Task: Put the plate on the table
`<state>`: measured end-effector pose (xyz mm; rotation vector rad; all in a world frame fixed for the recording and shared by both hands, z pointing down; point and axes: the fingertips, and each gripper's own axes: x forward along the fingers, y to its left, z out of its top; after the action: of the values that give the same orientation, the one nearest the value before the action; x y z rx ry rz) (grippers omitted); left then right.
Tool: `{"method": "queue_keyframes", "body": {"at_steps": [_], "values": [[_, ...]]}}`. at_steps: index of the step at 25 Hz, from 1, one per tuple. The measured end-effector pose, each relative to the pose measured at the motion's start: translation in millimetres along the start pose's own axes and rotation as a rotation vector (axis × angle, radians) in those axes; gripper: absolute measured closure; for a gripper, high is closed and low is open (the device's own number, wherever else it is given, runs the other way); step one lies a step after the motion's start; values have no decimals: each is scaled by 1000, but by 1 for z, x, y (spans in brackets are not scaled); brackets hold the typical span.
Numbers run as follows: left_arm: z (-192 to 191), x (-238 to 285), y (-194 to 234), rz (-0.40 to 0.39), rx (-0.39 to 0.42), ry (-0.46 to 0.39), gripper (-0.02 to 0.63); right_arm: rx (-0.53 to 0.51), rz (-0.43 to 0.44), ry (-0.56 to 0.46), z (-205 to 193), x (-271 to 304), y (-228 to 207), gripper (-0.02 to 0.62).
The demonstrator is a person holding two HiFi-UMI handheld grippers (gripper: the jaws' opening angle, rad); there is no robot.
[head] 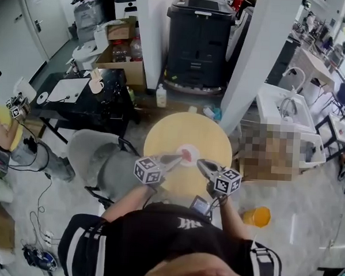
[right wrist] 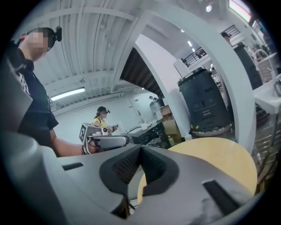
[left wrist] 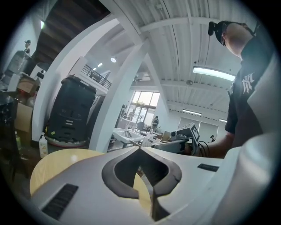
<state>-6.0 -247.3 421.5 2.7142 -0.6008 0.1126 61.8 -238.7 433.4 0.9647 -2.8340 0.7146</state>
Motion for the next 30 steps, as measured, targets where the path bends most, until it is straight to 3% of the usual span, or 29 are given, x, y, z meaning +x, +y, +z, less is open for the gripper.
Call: {"method": "queue_keyframes", "body": {"at_steps": [2, 6, 10, 18, 22, 30], "values": [[-4, -1, -16, 3, -17, 0, 600, -6, -6, -21, -1, -18, 6, 594], [-27, 7, -55, -72, -178, -26, 601, -19, -6, -57, -3, -56, 24, 594], [-43, -1, -93, -44, -203, -41, 601, -22, 16, -60, -26, -82, 46, 595], [-78, -22, -151, -5, -114, 26, 601, 150, 94, -105, -71, -108, 69, 594], [-79, -40, -165, -6, -49, 36, 600, 109, 100, -119, -73, -113, 88, 594], [-87, -66, -179, -77, -31, 47, 600, -9, 38, -105, -64, -121, 135, 595]]}}
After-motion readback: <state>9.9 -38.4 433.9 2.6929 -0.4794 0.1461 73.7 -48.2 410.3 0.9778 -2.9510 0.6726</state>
